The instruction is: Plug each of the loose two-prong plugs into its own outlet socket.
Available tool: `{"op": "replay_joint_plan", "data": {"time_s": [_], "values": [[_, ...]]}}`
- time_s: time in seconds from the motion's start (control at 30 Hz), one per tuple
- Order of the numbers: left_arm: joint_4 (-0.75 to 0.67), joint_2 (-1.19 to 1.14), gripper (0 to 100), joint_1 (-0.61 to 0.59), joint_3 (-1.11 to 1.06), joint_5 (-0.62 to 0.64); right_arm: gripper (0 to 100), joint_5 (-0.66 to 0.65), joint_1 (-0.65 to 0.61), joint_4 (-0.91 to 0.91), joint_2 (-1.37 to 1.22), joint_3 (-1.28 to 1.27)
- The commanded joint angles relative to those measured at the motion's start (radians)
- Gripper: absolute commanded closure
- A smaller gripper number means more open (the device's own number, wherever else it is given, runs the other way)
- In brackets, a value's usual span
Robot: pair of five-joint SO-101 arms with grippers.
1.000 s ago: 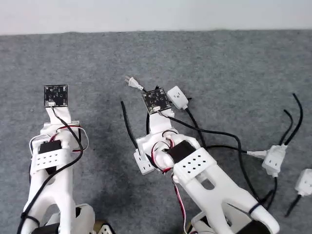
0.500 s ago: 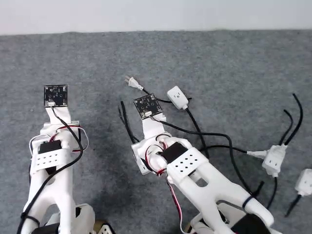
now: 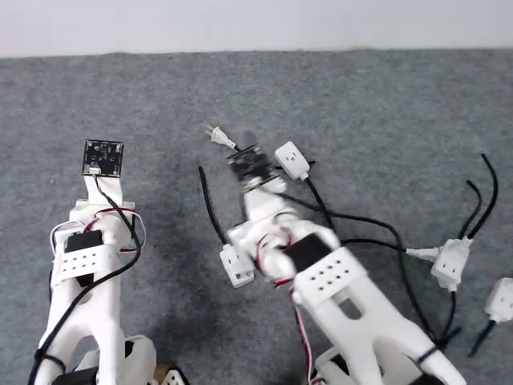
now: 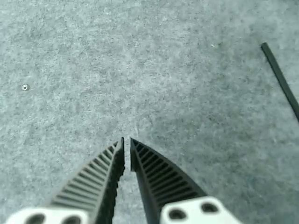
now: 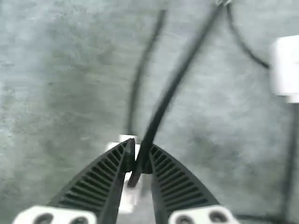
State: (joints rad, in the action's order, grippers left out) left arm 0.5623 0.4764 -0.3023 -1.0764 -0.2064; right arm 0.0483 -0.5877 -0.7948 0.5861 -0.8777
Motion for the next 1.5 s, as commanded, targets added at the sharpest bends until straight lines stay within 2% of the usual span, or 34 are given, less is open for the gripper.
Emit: {"op": "replay_joint_plan", "data": {"time_s": [0.0,0.13,0.37,0.57,0.77,0.9,1.0,1.13,1.33,1.47], "values": [[0.006,0.028,99,0.008,0.022,-0.014,99.1,-0.098,0.154,-0.070,0.041,0.014],[0.006,0.028,99,0.009,0.022,-0.015,99.1,-0.196,0.266,-0.088,-0.021,-0.057],[0.006,0.026,99,0.009,0.021,-0.015,98.0,-0.247,0.302,0.082,-0.091,-0.072],[0.006,0.026,99,0.009,0.021,-0.017,82.7,-0.247,0.305,0.091,-0.183,-0.009],[0.006,0.025,99,0.009,0.021,-0.017,87.7,-0.236,0.367,-0.002,-0.162,0.052],[0.005,0.023,99,0.009,0.021,-0.017,95.2,-0.103,0.364,-0.120,-0.036,0.054],[0.005,0.020,99,0.021,0.021,-0.018,97.2,-0.017,0.303,-0.139,0.039,-0.009],[0.005,0.018,99,0.025,0.021,-0.058,97.2,0.006,0.277,-0.018,0.041,-0.121],[-0.015,0.015,98,0.043,0.016,-0.071,97.0,0.048,0.254,-0.013,-0.045,-0.129],[-0.068,0.017,98,0.069,-0.021,-0.074,90.4,0.052,0.254,-0.021,-0.150,-0.094]]}}
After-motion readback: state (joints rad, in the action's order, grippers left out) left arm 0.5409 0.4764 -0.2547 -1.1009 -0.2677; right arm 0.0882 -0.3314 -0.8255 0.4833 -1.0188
